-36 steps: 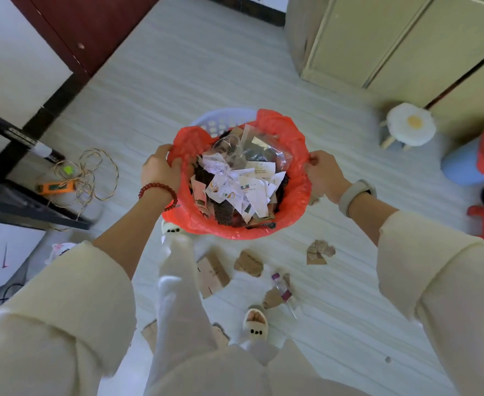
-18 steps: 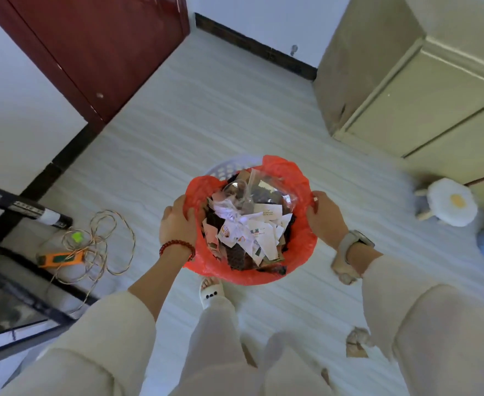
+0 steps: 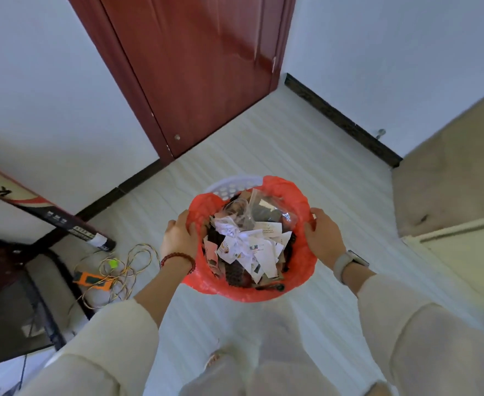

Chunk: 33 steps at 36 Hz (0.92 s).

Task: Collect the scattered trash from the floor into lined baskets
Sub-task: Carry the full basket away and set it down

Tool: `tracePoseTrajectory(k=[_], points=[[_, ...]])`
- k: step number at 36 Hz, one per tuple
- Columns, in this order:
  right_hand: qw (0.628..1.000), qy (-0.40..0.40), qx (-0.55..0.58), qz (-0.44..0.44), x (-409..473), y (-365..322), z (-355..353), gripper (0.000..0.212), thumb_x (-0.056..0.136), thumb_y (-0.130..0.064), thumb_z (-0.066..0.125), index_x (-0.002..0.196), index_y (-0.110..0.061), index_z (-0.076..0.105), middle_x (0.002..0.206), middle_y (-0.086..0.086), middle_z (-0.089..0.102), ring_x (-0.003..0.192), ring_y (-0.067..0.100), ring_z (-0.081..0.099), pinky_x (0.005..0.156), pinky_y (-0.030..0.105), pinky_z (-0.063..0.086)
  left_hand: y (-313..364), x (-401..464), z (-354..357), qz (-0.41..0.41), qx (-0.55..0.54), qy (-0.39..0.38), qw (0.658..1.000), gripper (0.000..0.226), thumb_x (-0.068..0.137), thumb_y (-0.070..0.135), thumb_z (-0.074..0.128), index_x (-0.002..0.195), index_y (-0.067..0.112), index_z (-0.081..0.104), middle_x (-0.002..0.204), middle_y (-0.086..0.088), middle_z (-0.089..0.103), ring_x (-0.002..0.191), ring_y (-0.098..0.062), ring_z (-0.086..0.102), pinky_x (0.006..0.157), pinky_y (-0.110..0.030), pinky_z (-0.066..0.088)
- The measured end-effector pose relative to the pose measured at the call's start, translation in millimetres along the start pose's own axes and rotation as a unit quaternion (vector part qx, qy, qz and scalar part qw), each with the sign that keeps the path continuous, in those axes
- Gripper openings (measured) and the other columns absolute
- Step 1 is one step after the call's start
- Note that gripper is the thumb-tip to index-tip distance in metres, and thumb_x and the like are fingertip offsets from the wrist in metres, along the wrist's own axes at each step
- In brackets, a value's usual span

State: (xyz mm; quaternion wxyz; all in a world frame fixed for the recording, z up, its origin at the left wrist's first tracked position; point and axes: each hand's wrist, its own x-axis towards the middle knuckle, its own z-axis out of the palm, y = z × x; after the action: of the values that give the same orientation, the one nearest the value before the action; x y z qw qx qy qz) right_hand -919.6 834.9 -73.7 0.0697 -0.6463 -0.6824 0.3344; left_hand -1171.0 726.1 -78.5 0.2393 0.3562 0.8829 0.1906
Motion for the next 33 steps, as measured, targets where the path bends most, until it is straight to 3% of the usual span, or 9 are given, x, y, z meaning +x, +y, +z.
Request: tracePoseTrajectory(k=[9, 17, 21, 29, 33], points=[[0.987, -0.079, -0.078, -0.114, 137.1, -77.0, 20.2, 0.038, 0.096, -0.014, 0.039, 0.133, -0.005, 0.041, 0.126, 0.021, 0.050, 0.111, 0.037, 0.052, 0.091, 0.039, 0.040, 5.9, 85.2, -3.4, -0.144, -0.017, 0.044, 0.988, 0.040, 0.096, 0.018, 0.036, 0.136, 0.018, 0.041, 0.114, -0.021, 0.052, 0.094, -0.039, 0.057, 0.071, -0.037, 0.043], [0.960, -0.157, -0.153, -0.174, 222.7, -169.1, 89.6, 0.043, 0.094, -0.012, 0.040, 0.136, -0.006, 0.036, 0.129, 0.021, 0.048, 0.110, 0.041, 0.052, 0.090, 0.044, 0.042, -48.6, 163.5, -22.3, -0.235, -0.049, 0.080, 0.967, 0.040, 0.095, 0.017, 0.037, 0.135, 0.019, 0.042, 0.114, -0.022, 0.053, 0.097, -0.040, 0.055, 0.073, -0.039, 0.043], [0.948, -0.184, -0.174, -0.192, 261.9, -217.9, 149.3, 0.043, 0.094, -0.013, 0.040, 0.137, -0.008, 0.035, 0.130, 0.020, 0.048, 0.110, 0.041, 0.052, 0.091, 0.045, 0.043, -93.8, 215.0, -28.5, -0.267, -0.082, 0.092, 0.956, 0.042, 0.095, 0.015, 0.038, 0.136, 0.017, 0.041, 0.119, -0.024, 0.052, 0.104, -0.040, 0.052, 0.082, -0.042, 0.044], [0.942, -0.217, -0.179, -0.184, 352.3, -273.2, 317.4, 0.044, 0.095, -0.009, 0.037, 0.138, -0.011, 0.033, 0.128, 0.019, 0.047, 0.109, 0.039, 0.052, 0.087, 0.041, 0.042, -204.2, 337.0, 7.9, -0.344, -0.133, 0.078, 0.926, 0.049, 0.094, 0.023, 0.043, 0.142, 0.025, 0.030, 0.118, -0.022, 0.046, 0.101, -0.040, 0.052, 0.084, -0.044, 0.044], [0.928, -0.256, -0.186, -0.196, 403.5, -277.4, 408.4, 0.046, 0.092, -0.008, 0.039, 0.138, -0.014, 0.034, 0.126, 0.016, 0.048, 0.105, 0.035, 0.054, 0.085, 0.037, 0.044, -268.6, 398.2, 48.0, -0.414, -0.171, 0.070, 0.891, 0.053, 0.093, 0.025, 0.044, 0.142, 0.030, 0.026, 0.121, -0.022, 0.044, 0.088, -0.034, 0.053, 0.084, -0.040, 0.044]])
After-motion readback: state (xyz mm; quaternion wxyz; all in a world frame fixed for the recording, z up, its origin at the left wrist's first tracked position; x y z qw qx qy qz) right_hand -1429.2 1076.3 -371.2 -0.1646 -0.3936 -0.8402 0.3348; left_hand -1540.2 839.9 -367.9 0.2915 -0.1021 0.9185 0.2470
